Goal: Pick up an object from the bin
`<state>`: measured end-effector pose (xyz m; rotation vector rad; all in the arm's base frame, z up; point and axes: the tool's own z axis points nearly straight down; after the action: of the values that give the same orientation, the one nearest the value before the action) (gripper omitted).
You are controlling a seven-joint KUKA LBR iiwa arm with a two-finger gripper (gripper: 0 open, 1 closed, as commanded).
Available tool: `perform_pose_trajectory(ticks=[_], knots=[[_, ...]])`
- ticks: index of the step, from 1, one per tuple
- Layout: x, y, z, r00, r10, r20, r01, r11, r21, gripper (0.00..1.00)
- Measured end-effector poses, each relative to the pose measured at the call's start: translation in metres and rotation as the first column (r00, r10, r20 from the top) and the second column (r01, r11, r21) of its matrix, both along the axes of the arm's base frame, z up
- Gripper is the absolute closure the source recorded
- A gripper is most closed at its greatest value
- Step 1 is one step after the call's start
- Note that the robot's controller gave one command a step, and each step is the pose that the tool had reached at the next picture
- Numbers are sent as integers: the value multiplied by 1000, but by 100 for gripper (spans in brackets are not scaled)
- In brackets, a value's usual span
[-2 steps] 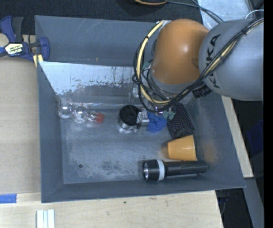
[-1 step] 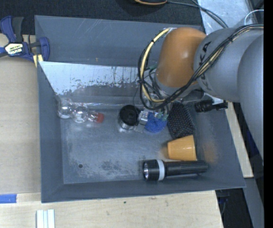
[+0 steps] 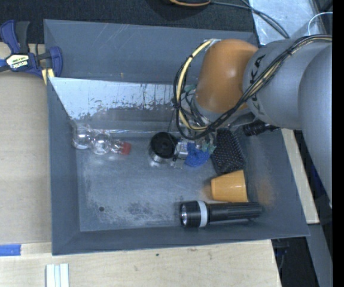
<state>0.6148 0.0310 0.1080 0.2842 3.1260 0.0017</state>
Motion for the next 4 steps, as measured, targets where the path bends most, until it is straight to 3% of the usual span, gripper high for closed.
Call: perform_pose_trajectory(ticks=[1,2,3,4], knots=[[-7,18,19,978,-210,-5,210,978,-2,0],[2,10,-38,963,-270,-3,270,963,1,0],[-10,11,-35,978,-210,3,210,978,0,100],[-10,11,-35,978,-210,3,210,978,0,100]])
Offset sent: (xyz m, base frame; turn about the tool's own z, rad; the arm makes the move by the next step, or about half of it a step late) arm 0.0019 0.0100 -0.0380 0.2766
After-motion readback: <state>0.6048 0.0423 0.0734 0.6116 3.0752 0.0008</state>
